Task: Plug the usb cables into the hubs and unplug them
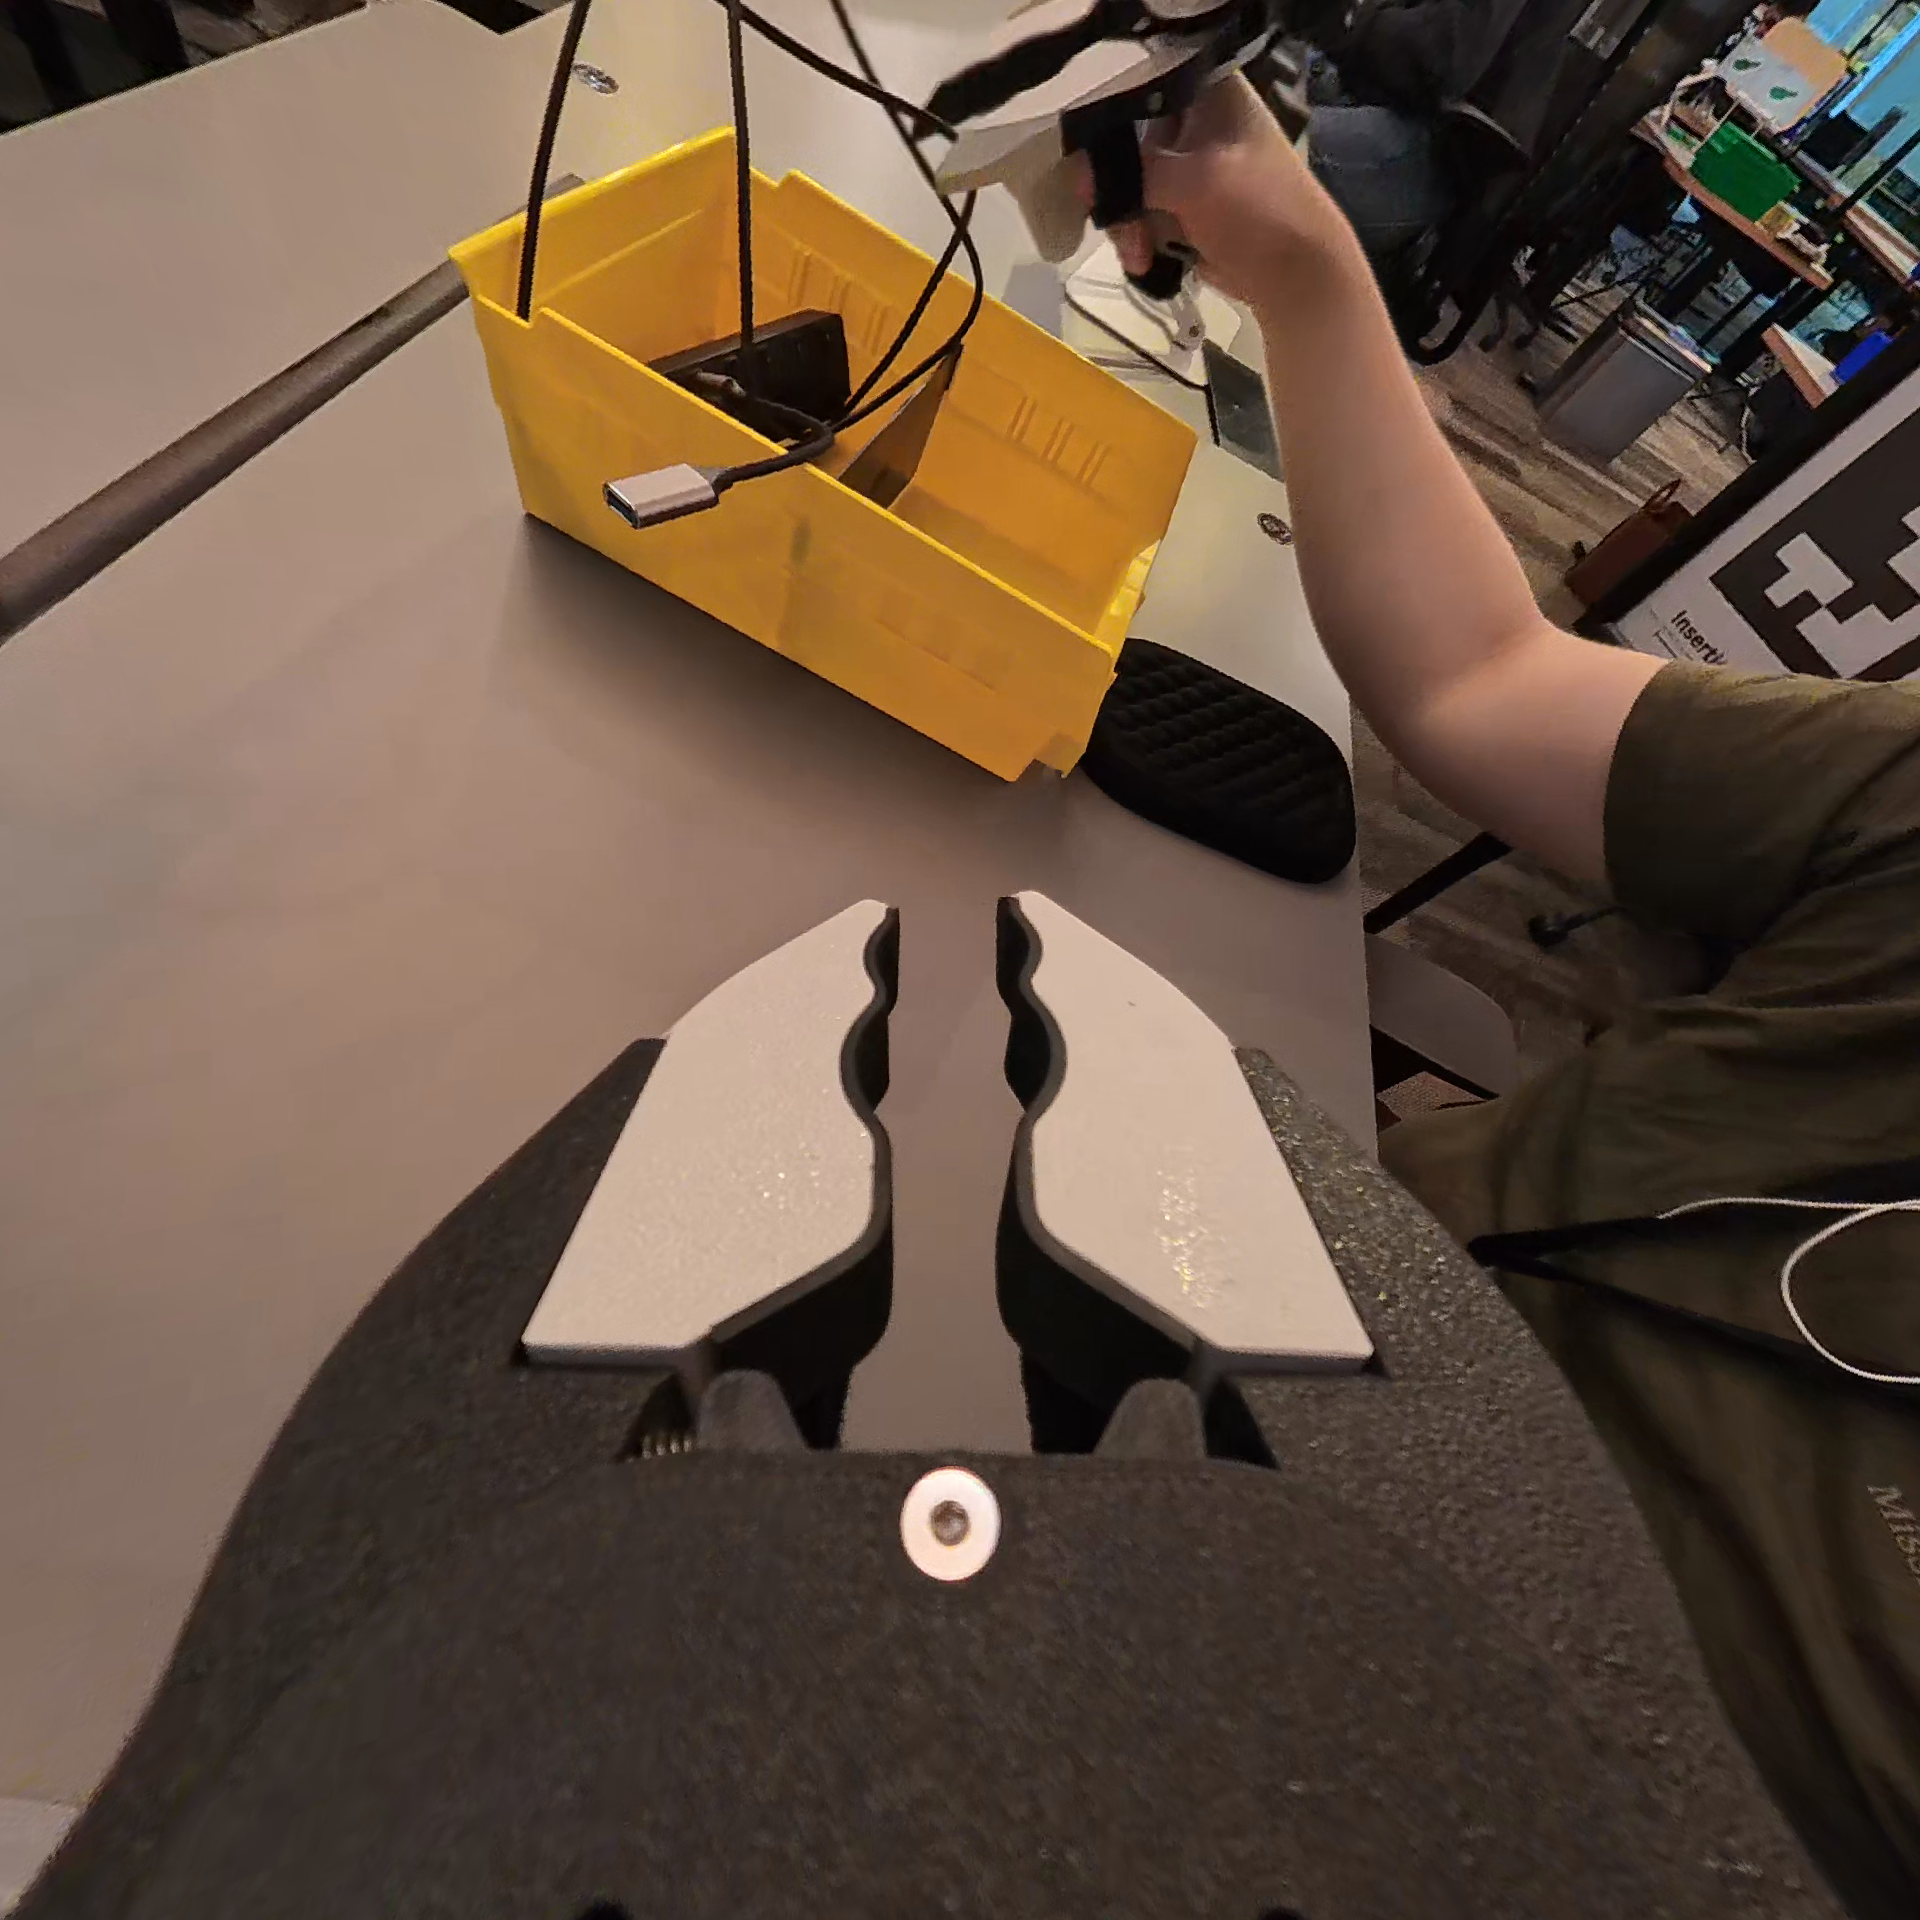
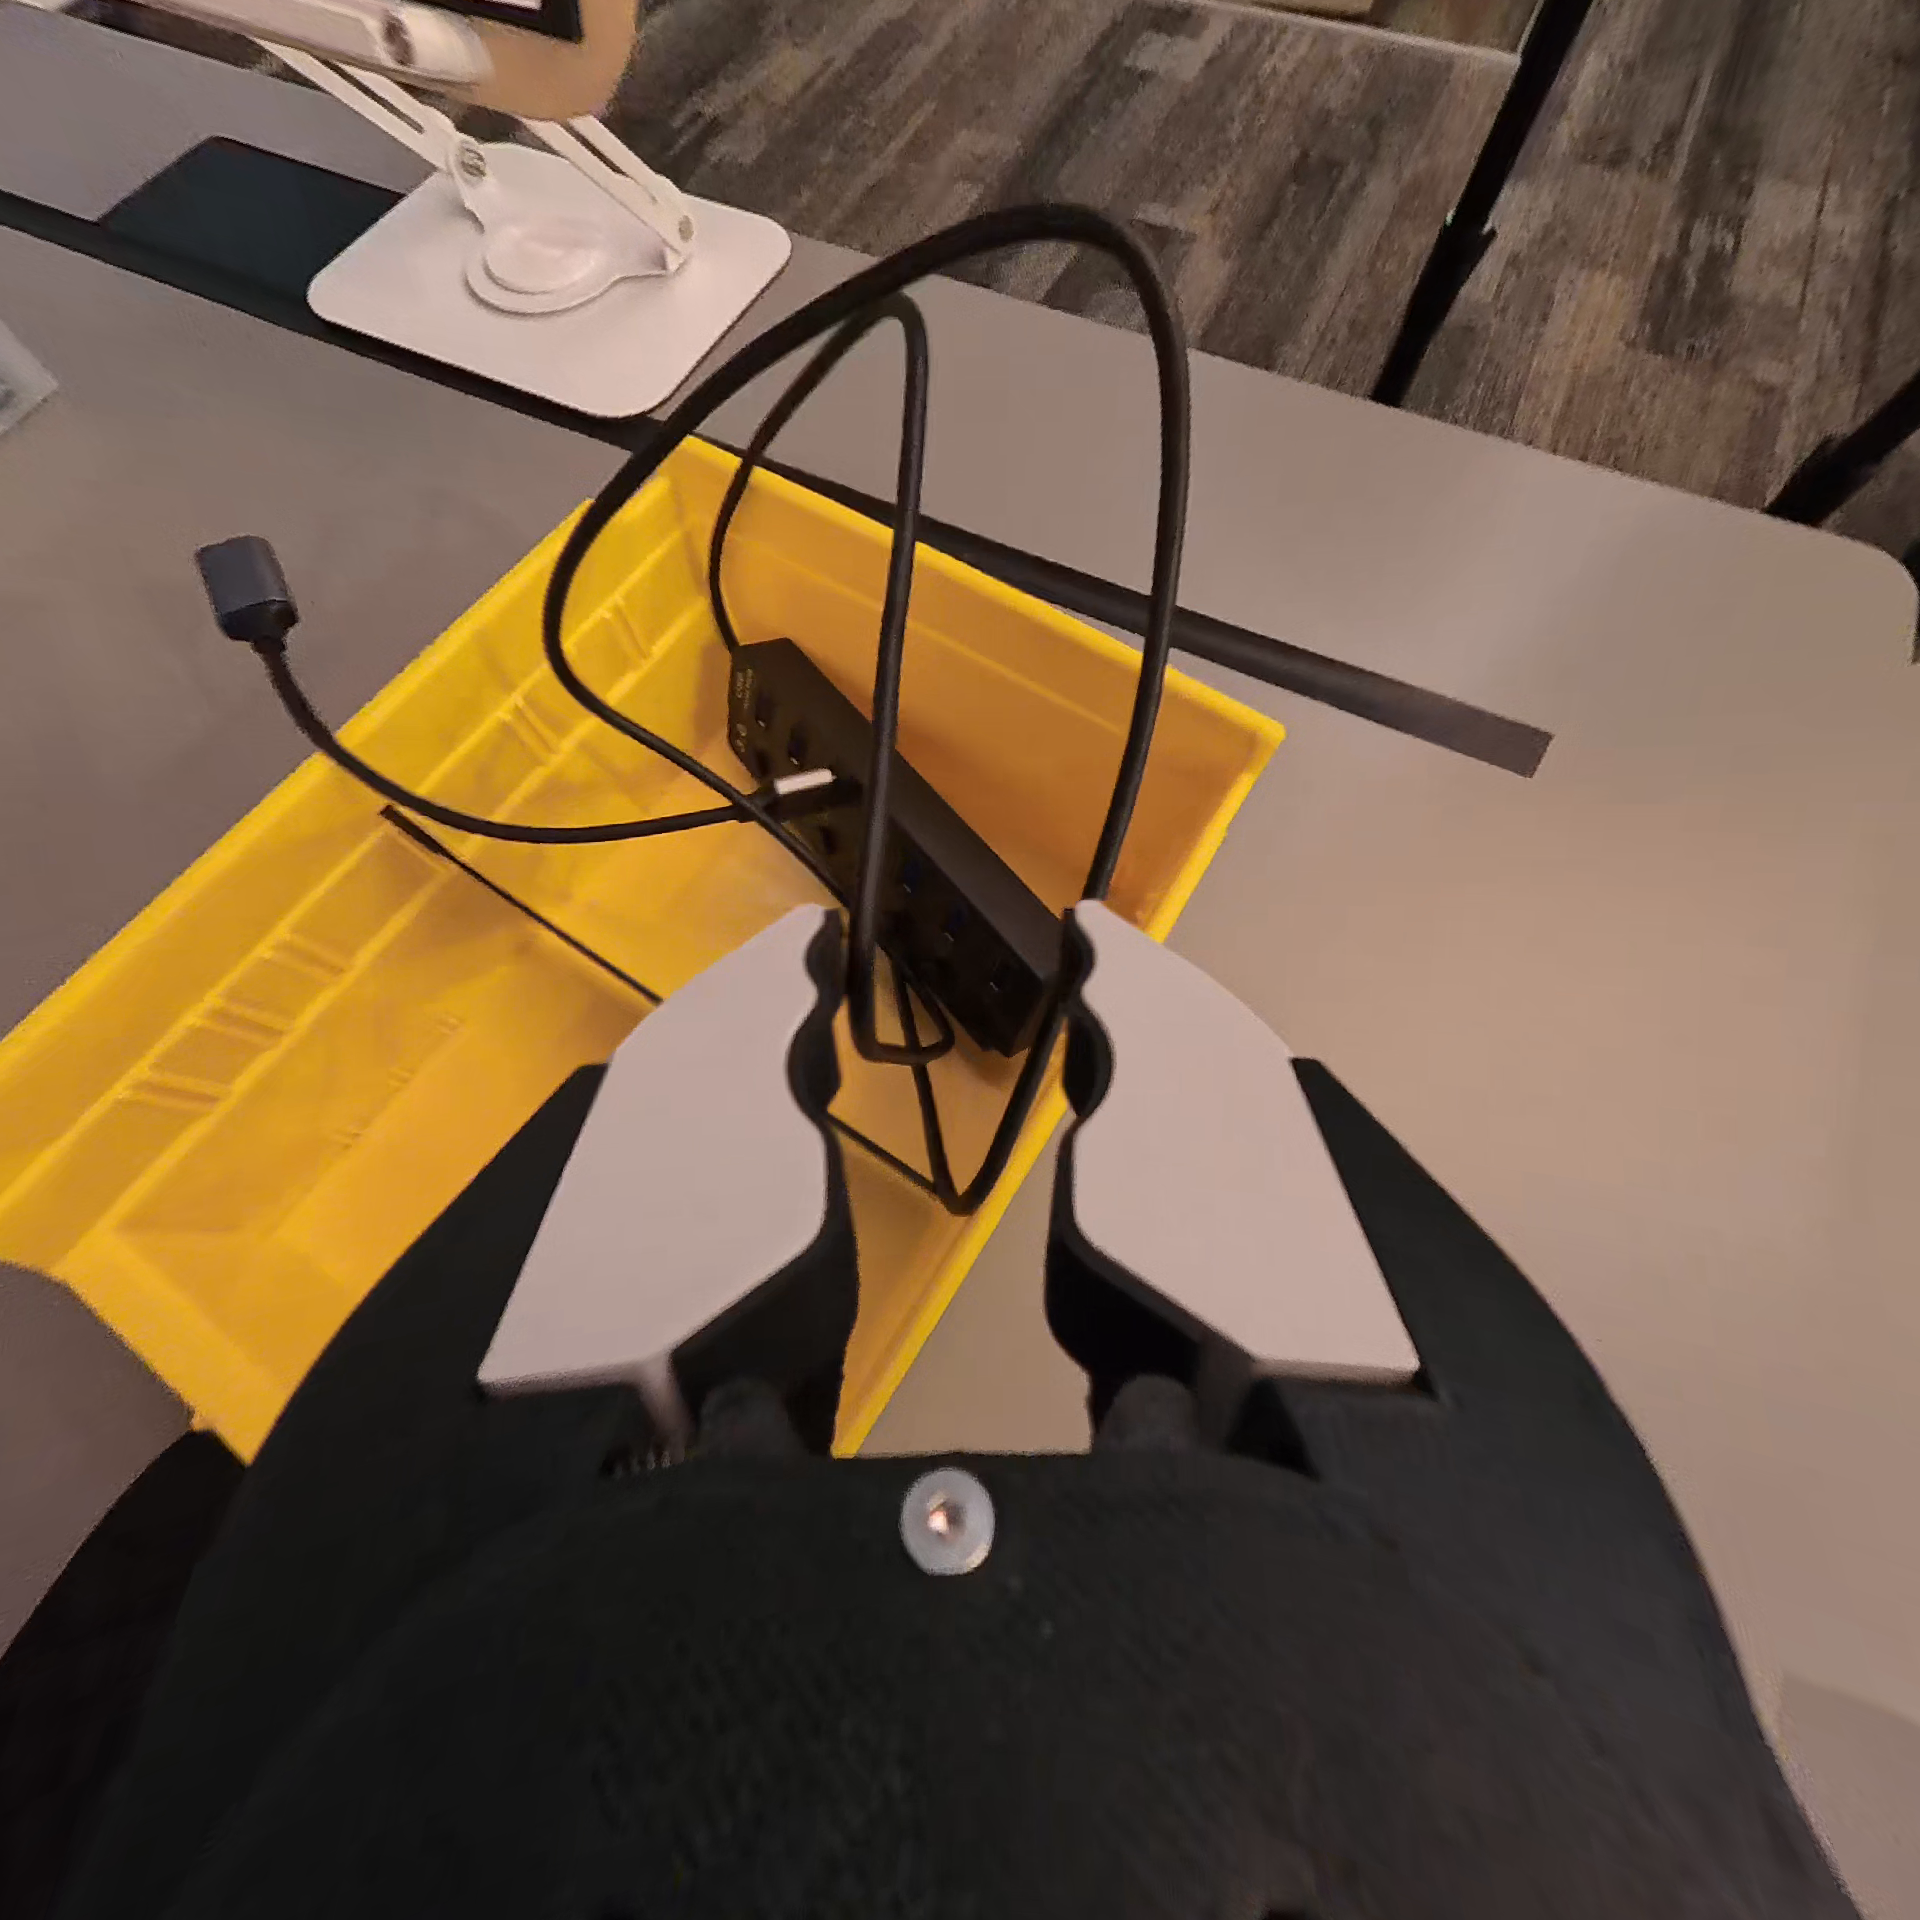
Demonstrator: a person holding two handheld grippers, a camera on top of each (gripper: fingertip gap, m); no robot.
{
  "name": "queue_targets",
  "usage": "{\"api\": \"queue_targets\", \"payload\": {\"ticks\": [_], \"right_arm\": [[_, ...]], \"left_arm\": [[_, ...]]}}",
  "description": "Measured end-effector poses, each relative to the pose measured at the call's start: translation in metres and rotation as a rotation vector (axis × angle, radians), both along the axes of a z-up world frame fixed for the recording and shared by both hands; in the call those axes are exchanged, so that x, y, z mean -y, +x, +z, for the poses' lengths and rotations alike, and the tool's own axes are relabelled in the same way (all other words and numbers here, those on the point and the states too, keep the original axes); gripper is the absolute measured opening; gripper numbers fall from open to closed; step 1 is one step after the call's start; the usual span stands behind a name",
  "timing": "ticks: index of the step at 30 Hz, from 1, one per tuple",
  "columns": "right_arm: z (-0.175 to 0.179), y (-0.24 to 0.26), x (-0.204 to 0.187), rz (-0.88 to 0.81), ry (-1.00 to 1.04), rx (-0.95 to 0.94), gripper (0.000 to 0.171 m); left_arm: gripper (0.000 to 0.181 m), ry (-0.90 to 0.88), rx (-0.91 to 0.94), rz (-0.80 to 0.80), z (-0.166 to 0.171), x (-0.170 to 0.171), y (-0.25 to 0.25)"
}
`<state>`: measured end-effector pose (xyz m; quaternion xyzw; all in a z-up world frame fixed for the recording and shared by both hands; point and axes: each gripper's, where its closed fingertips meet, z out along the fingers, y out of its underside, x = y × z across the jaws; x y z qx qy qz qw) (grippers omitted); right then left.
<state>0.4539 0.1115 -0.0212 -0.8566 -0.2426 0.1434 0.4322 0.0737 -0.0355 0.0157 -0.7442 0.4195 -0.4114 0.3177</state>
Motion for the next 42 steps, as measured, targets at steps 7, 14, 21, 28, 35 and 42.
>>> {"api": "queue_targets", "payload": {"ticks": [7, 14, 21, 28, 35, 42], "right_arm": [[-0.014, -0.009, -0.022, 0.061, -0.072, 0.142, 0.004], [-0.052, -0.008, -0.038, 0.077, -0.246, 0.262, 0.004], [-0.037, 0.007, -0.018, -0.043, -0.115, 0.226, 0.042], [-0.041, 0.035, 0.058, -0.254, -0.085, 0.302, 0.048], [-0.083, 0.035, 0.083, -0.249, -0.381, 0.245, 0.009], [-0.083, 0.05, 0.06, -0.248, -0.401, 0.206, 0.008]], "left_arm": [[0.017, 0.012, 0.023, -0.002, 0.008, 0.002, -0.002], [0.017, 0.002, 0.016, -0.013, 0.003, 0.002, 0.001], [0.016, -0.002, 0.025, -0.02, 0.006, 0.004, 0.001], [0.016, 0.028, 0.038, -0.023, 0.016, 0.01, -0.001], [0.016, 0.012, 0.013, -0.036, 0.007, 0.009, 0.008], [0.016, 0.018, -0.002, -0.039, 0.005, 0.011, 0.01]]}}
